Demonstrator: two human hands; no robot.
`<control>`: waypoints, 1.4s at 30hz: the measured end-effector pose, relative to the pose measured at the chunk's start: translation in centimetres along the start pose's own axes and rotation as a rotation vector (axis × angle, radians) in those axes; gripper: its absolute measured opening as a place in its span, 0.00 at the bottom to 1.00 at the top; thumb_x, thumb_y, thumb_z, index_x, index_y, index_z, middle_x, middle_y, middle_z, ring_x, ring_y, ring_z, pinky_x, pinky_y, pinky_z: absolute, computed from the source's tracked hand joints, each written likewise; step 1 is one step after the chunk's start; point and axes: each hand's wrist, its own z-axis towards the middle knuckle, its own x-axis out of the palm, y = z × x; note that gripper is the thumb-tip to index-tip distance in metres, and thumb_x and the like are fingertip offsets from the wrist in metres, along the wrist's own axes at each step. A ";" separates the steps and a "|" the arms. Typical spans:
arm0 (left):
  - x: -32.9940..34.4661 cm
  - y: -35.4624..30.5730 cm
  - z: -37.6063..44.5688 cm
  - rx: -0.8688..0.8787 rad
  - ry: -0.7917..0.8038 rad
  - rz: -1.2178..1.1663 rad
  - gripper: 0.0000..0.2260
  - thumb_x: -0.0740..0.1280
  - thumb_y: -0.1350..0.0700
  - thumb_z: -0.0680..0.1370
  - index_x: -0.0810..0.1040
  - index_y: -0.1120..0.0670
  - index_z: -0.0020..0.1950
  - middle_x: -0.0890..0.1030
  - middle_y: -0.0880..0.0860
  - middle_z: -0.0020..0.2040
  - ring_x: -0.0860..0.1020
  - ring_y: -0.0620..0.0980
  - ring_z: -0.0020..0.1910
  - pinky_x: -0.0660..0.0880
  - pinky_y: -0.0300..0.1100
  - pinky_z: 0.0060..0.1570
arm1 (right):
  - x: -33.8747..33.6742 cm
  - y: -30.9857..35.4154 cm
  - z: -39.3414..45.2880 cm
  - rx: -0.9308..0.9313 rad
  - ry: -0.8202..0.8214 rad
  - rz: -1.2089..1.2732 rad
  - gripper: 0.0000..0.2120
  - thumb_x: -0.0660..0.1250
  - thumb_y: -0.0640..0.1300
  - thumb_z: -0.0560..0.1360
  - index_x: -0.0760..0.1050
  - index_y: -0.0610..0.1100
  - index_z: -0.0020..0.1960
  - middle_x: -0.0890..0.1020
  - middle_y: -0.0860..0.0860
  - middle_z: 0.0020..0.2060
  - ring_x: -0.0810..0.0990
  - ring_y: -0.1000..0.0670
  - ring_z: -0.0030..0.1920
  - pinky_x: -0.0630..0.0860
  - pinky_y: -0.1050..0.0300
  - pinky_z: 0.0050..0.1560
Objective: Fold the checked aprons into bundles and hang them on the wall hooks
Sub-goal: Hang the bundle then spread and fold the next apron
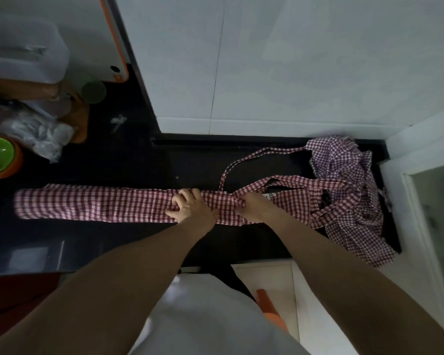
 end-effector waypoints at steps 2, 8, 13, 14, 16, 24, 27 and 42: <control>-0.4 0.1 0.6 -0.031 0.020 -0.016 0.43 0.69 0.34 0.72 0.53 0.55 0.76 0.54 0.60 0.75 0.57 0.64 0.72 0.62 0.70 0.67 | -0.5 -1.8 -0.5 0.011 0.032 -0.035 0.09 0.61 0.48 0.81 0.77 0.47 0.56 0.80 0.48 0.49 0.81 0.46 0.51 0.74 0.56 0.46; -1.7 1.2 1.6 -0.047 0.046 -0.038 0.46 0.73 0.35 0.69 0.53 0.56 0.75 0.55 0.60 0.74 0.55 0.64 0.74 0.62 0.71 0.67 | -2.4 -7.6 -2.8 0.028 0.029 0.014 0.15 0.57 0.54 0.84 0.74 0.44 0.48 0.76 0.49 0.41 0.76 0.50 0.43 0.69 0.57 0.41; -1.4 1.3 1.5 -0.046 0.025 -0.014 0.46 0.72 0.34 0.70 0.53 0.56 0.75 0.55 0.61 0.74 0.56 0.64 0.74 0.63 0.71 0.66 | -2.4 -8.5 -4.3 -0.065 -0.021 0.200 0.21 0.61 0.61 0.80 0.71 0.47 0.38 0.75 0.51 0.33 0.73 0.53 0.34 0.66 0.60 0.37; -1.5 1.4 1.5 -0.048 0.022 -0.014 0.46 0.72 0.34 0.70 0.53 0.56 0.75 0.55 0.61 0.74 0.55 0.64 0.74 0.63 0.71 0.66 | -2.3 -8.5 -4.5 -0.091 -0.001 0.221 0.20 0.66 0.63 0.77 0.72 0.47 0.39 0.76 0.52 0.34 0.75 0.53 0.36 0.69 0.60 0.39; -1.6 1.6 1.5 -0.060 0.016 -0.010 0.47 0.72 0.34 0.70 0.53 0.57 0.76 0.55 0.61 0.74 0.55 0.63 0.74 0.63 0.71 0.66 | -2.4 -8.8 -4.9 -0.130 0.082 0.168 0.21 0.76 0.62 0.68 0.76 0.48 0.49 0.80 0.53 0.45 0.79 0.52 0.46 0.75 0.57 0.50; -2.3 3.7 2.1 -0.070 0.024 0.003 0.48 0.74 0.35 0.68 0.53 0.58 0.75 0.54 0.62 0.74 0.56 0.63 0.74 0.64 0.71 0.66 | -3.1 -12.7 -5.5 0.013 -0.172 -0.184 0.09 0.65 0.43 0.79 0.74 0.45 0.39 0.75 0.54 0.35 0.79 0.50 0.42 0.73 0.58 0.44; -2.8 5.1 2.5 -0.074 0.025 0.010 0.49 0.75 0.35 0.68 0.52 0.58 0.75 0.54 0.62 0.74 0.56 0.63 0.73 0.65 0.70 0.66 | -3.8 -15.8 -5.8 -0.003 -0.372 -0.107 0.09 0.67 0.43 0.78 0.82 0.39 0.44 0.82 0.47 0.41 0.81 0.44 0.46 0.71 0.56 0.47; -3.1 6.7 2.8 -0.075 0.008 -0.003 0.50 0.76 0.36 0.67 0.52 0.57 0.75 0.52 0.62 0.75 0.55 0.63 0.74 0.63 0.71 0.66 | -7.7 -19.4 -11.3 0.210 -0.320 1.339 0.11 0.57 0.36 0.83 0.77 0.36 0.59 0.82 0.39 0.55 0.82 0.39 0.55 0.80 0.39 0.54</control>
